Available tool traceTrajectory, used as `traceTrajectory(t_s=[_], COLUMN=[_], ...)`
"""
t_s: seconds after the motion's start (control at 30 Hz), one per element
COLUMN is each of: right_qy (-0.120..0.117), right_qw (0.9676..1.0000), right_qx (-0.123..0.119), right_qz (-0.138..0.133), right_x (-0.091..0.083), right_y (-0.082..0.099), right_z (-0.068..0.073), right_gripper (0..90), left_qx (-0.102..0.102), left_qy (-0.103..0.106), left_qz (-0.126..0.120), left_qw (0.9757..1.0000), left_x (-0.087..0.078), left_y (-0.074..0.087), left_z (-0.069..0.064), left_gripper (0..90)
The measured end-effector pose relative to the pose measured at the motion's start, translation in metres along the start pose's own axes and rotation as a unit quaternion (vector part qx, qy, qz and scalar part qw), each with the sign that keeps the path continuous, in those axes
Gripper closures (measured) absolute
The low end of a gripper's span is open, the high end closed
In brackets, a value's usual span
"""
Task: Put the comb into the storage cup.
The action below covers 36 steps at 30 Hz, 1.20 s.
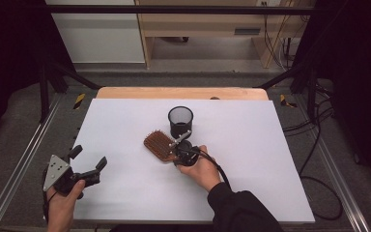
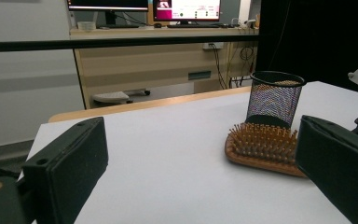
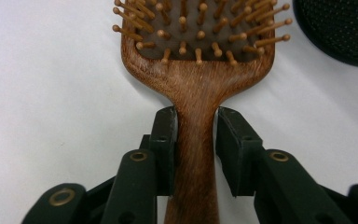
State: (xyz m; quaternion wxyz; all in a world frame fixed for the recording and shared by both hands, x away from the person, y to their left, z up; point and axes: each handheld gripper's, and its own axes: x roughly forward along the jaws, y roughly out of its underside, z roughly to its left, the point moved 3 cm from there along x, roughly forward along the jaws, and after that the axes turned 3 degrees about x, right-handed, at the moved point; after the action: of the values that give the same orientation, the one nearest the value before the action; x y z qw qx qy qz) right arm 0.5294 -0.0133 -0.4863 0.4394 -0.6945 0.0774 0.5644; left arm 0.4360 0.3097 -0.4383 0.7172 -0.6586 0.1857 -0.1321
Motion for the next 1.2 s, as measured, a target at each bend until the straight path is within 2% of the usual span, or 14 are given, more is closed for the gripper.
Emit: traceTrajectory(t_s=[0.2, 0.47, 0.6, 0.63, 0.7, 0.73, 0.93, 1.2], right_qy=[-0.004, -0.003, 0.000, -0.003, -0.005, -0.009, -0.011, -0.006], right_qw=[0.9998, 0.9998, 1.0000, 0.9999, 0.9998, 0.9995, 0.9996, 0.9995], right_qx=[0.008, 0.007, -0.006, -0.006, -0.007, -0.010, -0.013, -0.016], right_qz=[0.015, 0.018, 0.004, -0.011, -0.018, -0.029, -0.020, 0.025], right_x=[0.000, 0.000, -0.004, -0.008, -0.011, -0.018, -0.022, -0.012], right_y=[-0.003, -0.004, 0.000, 0.003, 0.004, 0.006, 0.010, 0.014], right_z=[-0.002, -0.002, -0.001, -0.002, -0.002, -0.003, -0.005, -0.005], right_gripper=[72.0, 72.6, 72.6, 72.6, 72.7, 72.8, 72.7, 72.5], left_qx=[0.001, -0.003, -0.008, -0.007, -0.007, -0.009, -0.010, -0.007], left_qy=[-0.001, -0.009, -0.015, -0.016, -0.018, -0.018, -0.021, -0.018], left_qz=[0.000, -0.003, -0.006, -0.006, -0.006, -0.005, 0.000, -0.002], left_qw=[1.0000, 0.9999, 0.9998, 0.9998, 0.9998, 0.9998, 0.9997, 0.9998], left_x=[0.000, -0.004, -0.005, -0.005, -0.005, -0.005, -0.002, -0.004], left_y=[0.000, -0.001, -0.002, -0.002, -0.002, -0.002, -0.001, -0.002], left_z=[0.000, 0.001, 0.003, 0.004, 0.004, 0.003, 0.002, 0.001], left_gripper=[3.0, 3.0, 3.0, 3.1, 3.1, 3.1, 3.1, 3.1])
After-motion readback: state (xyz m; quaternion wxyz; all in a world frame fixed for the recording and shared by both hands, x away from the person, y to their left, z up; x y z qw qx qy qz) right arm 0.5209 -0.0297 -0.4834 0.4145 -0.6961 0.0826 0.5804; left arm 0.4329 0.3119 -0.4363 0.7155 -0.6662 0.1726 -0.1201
